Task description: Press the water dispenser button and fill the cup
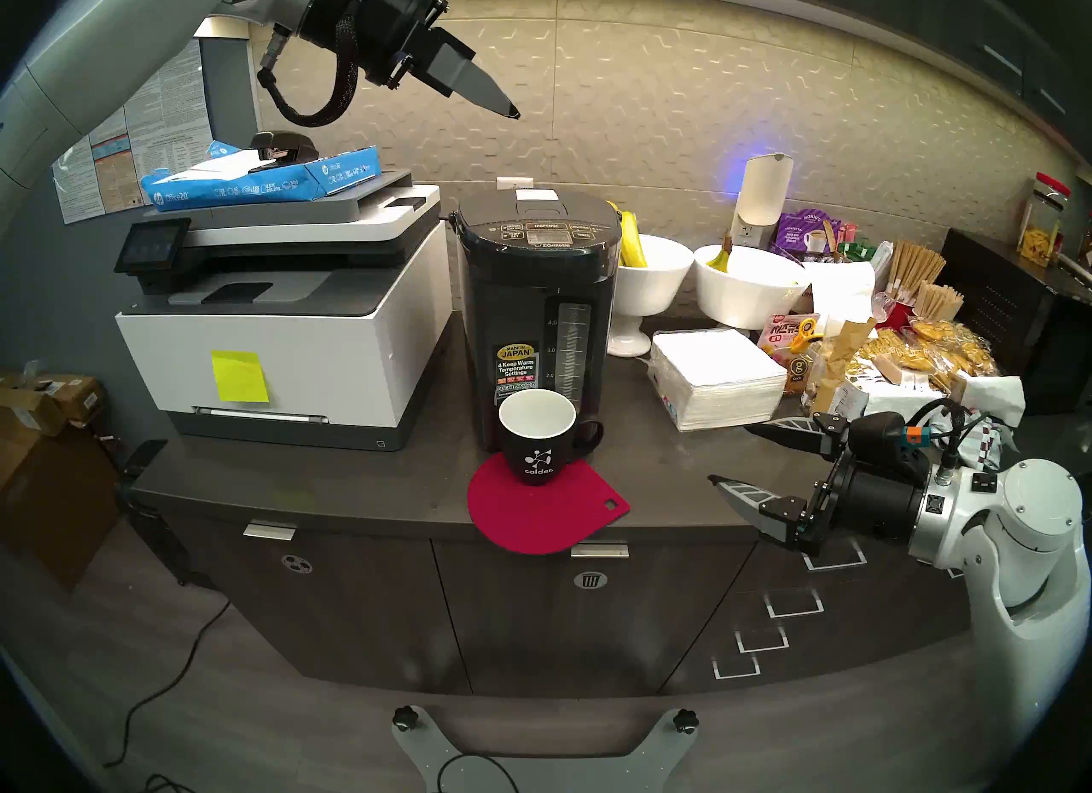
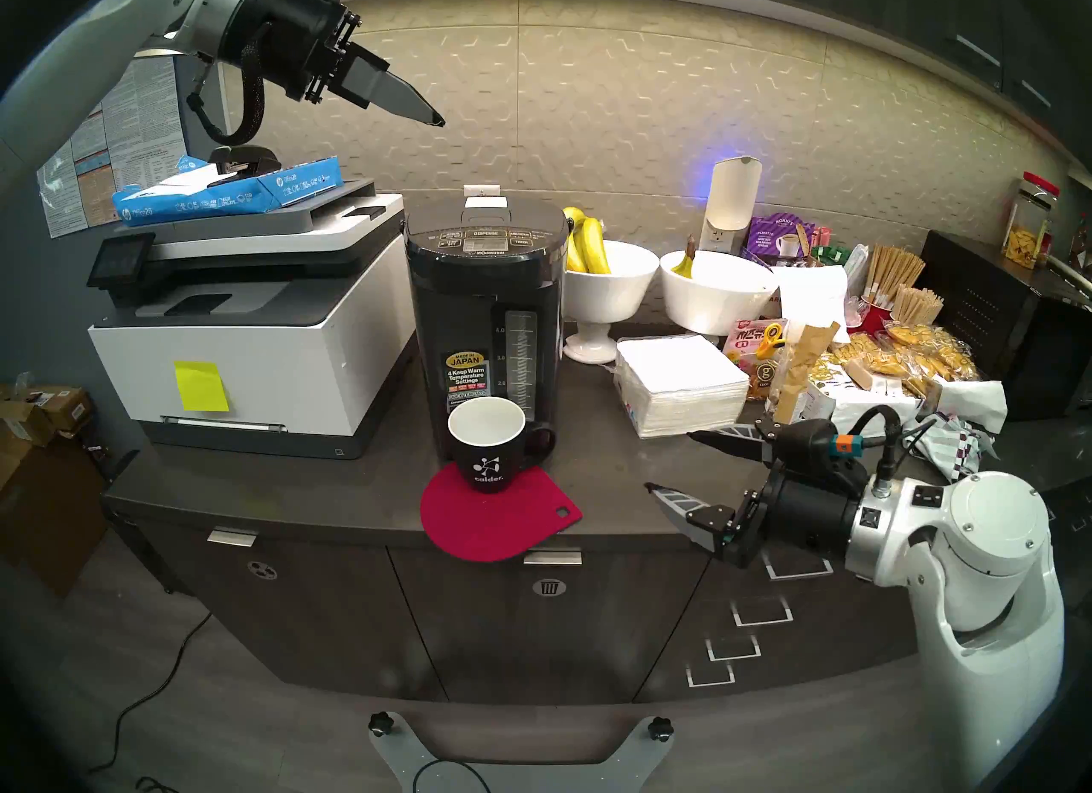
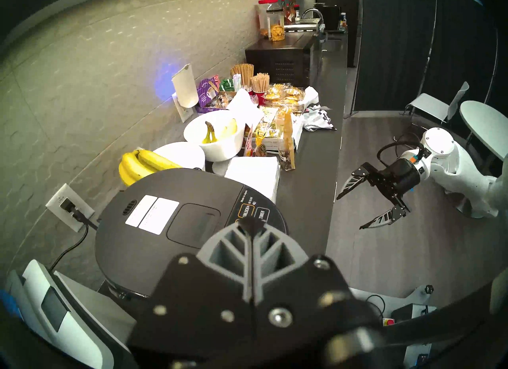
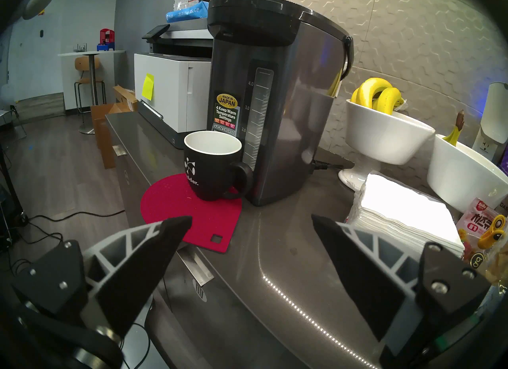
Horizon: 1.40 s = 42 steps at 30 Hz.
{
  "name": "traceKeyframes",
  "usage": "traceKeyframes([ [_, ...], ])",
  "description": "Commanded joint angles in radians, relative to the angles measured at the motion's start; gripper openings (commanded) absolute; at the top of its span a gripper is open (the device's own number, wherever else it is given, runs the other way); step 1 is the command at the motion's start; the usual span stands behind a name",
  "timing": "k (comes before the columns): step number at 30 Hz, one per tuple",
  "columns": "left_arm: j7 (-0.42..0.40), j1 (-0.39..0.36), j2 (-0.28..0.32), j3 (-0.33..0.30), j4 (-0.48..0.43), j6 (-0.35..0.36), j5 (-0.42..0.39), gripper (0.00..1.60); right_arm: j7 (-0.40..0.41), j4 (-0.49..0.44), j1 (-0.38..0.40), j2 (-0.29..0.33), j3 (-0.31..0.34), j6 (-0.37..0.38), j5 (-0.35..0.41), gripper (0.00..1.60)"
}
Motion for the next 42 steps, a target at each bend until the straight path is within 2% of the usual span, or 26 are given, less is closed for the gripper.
traceKeyframes([
  [1,-0.107,-0.066,-0.012,0.025,0.008,-0.002,-0.017,0.0,0.001,-0.01,0.003,0.001,0.0,-0.001,0.001,1.6],
  [19,-0.105,-0.091,-0.032,0.14,0.035,-0.016,-0.077,0.0,0.001,-0.011,0.002,0.001,0.0,-0.001,0.001,1.6],
  [29,-0.139,-0.093,-0.04,0.205,0.07,-0.085,-0.074,0.0,0.001,-0.011,0.002,0.001,0.0,-0.001,0.001,1.6],
  [42,-0.233,-0.133,-0.097,0.278,0.157,-0.176,-0.013,0.0,0.001,-0.011,0.002,0.001,0.0,-0.001,0.001,1.6],
])
